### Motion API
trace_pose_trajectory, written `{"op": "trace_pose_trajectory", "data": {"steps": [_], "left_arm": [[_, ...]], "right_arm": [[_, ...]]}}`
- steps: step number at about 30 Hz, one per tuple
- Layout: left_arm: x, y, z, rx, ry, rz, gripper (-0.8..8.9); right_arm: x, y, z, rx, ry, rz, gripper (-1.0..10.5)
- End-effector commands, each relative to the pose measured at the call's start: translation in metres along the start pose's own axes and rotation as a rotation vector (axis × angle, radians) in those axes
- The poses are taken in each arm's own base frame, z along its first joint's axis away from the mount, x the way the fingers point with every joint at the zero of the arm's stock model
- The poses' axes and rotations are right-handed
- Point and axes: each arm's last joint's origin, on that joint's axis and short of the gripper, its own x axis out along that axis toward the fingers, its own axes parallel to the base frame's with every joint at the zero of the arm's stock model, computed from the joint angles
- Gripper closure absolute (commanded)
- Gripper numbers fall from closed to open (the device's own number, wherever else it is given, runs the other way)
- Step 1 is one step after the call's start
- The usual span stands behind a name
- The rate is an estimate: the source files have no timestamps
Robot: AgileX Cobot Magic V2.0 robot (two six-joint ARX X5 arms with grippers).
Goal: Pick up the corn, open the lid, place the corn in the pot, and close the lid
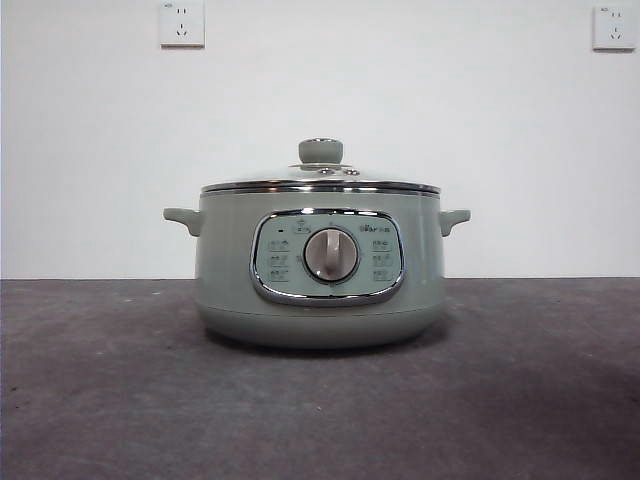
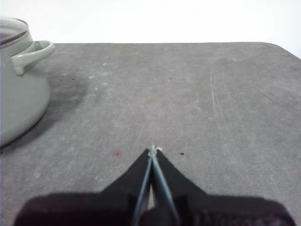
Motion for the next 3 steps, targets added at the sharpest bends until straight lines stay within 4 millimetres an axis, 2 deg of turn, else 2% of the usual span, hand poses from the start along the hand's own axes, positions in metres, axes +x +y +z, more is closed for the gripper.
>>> {"op": "trace_pose_trajectory", "data": {"steps": [1,3], "left_arm": [[0.0010,-0.0001,-0.0030,-0.008,0.008,0.001,8.17],[0.0010,-0.0001,-0.0030,-0.008,0.008,0.001,8.17]], "right_arm": [[0.0007,-0.0001,-0.0019,0.007,0.002,-0.001,9.5],[0.0007,-0.0001,-0.0019,0.007,0.002,-0.001,9.5]]}}
